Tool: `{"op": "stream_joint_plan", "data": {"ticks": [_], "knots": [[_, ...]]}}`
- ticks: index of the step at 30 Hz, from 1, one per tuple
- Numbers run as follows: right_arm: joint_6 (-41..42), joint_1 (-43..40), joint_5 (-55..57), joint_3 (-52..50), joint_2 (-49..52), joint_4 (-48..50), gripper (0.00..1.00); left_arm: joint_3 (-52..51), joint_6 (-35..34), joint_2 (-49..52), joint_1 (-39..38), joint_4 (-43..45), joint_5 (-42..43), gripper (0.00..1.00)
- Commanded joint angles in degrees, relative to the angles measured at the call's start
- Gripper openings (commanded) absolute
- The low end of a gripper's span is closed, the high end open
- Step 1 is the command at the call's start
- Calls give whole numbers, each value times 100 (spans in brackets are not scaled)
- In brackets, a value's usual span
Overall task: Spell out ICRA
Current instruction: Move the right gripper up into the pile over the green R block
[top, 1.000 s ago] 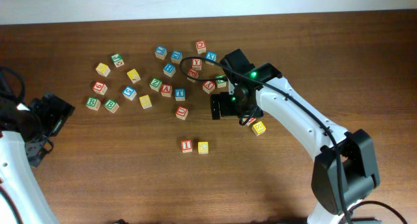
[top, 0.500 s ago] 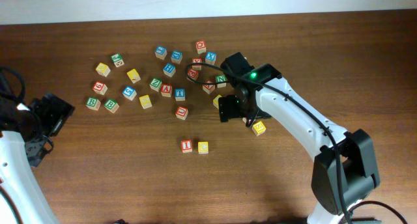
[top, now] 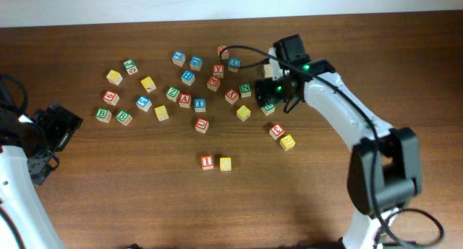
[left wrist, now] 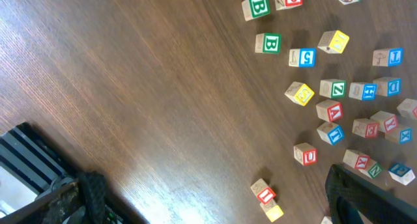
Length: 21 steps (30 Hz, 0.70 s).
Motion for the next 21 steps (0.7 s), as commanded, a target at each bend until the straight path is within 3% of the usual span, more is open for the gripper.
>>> {"op": "stream_joint_plan", "data": {"ticks": [1, 5, 17, 21], "knots": [[-195, 11, 120, 76, 487, 11, 79, 48, -52, -24, 24, -9, -63, 99], [-186, 17, 114, 76, 728, 17, 64, 48, -52, -24, 24, -9, -63, 99], [-227, 20, 11, 50, 1064, 195, 53, 48, -52, -24, 24, -9, -63, 99], [365, 26, 7, 50, 1064, 382, 41, 48, -52, -24, 24, -9, -63, 99]]}}
